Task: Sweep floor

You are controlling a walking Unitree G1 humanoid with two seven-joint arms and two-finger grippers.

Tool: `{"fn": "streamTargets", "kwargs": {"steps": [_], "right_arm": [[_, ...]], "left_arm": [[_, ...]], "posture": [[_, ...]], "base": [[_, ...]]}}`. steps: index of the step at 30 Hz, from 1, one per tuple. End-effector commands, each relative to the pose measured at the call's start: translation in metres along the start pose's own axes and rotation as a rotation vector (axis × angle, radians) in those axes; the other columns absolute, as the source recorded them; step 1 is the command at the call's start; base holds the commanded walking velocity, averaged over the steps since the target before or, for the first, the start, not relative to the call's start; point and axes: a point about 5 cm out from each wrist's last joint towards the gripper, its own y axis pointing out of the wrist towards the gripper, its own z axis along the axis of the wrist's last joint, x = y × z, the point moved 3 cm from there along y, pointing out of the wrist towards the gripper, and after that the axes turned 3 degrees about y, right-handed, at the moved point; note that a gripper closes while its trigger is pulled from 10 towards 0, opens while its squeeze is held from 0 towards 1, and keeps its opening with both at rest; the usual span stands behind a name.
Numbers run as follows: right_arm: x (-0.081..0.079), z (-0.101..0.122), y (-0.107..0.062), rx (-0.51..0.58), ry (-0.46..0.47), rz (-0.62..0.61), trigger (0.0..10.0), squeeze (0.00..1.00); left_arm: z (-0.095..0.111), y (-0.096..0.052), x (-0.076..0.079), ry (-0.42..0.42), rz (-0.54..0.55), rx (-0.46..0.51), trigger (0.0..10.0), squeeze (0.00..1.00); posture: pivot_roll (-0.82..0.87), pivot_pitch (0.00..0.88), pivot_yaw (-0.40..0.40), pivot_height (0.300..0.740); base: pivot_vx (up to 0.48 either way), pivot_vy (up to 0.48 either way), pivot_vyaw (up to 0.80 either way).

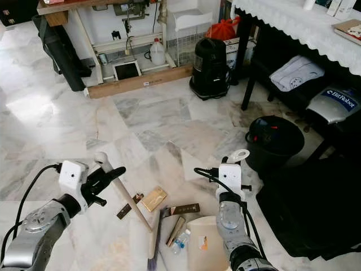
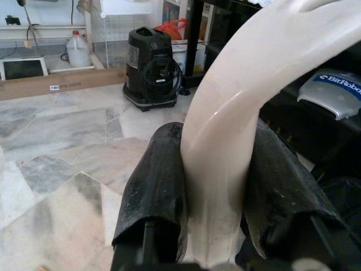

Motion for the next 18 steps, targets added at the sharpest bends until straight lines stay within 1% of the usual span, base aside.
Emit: {"fn": "streamTargets", "kwargs": {"steps": [1,3,7,17,18], "right_arm": [[-0.003,-0.002,0.000,-0.021,0.002,0.009,10.0,0.00],[-0.003,-0.002,0.000,-0.021,0.001,0.008,10.0,0.00],[-0.003,-0.003,0.000,-0.021,0.000,0.007,10.0,0.00],[-0.003,-0.003,0.000,-0.021,0.000,0.007,10.0,0.00],[-0.001,-0.003,0.000,-0.019,-0.002,0.001,10.0,0.00]], "left_arm": [[-0.011,-0.002,-0.001,0.012,0.002,-0.040,10.0,0.00],[-0.012,-0.001,-0.001,0.010,0.001,-0.043,10.0,0.00],[-0.022,-0.001,0.001,-0.001,-0.015,-0.079,10.0,0.00],[-0.023,0.000,0.001,0.003,-0.017,-0.079,10.0,0.00],[-0.044,-0.010,0.012,-0.062,-0.132,-0.221,10.0,0.00]], "posture": [[0.17,0.105,0.063,0.740],[0.16,0.106,0.063,0.740],[0.16,0.107,0.063,0.740],[0.16,0.107,0.063,0.740],[0.16,0.109,0.064,0.740]], "base": [[0.000,0.000,0.00],[0.000,0.000,0.00],[0.000,0.000,0.00],[0.000,0.000,0.00],[0.000,0.000,0.00]]}}
